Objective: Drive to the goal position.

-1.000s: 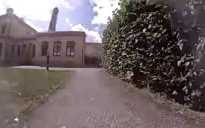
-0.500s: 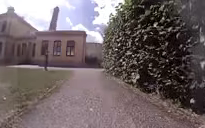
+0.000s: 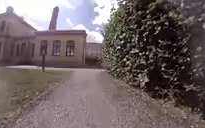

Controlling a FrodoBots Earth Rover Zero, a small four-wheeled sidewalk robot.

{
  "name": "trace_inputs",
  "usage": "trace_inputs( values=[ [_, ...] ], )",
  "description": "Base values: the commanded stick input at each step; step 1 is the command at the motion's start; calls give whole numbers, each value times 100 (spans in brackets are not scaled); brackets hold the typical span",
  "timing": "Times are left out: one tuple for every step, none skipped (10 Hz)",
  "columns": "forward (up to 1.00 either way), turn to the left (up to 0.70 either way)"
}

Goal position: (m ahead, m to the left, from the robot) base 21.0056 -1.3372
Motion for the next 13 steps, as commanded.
trace_inputs(
  values=[
    [85, 0],
    [85, 0],
    [85, 0],
    [85, 0],
    [85, 0],
    [85, 0],
    [85, 0],
    [85, 0],
    [85, 0],
    [85, 0],
    [85, 0],
    [85, 0],
    [85, 0]
  ],
)
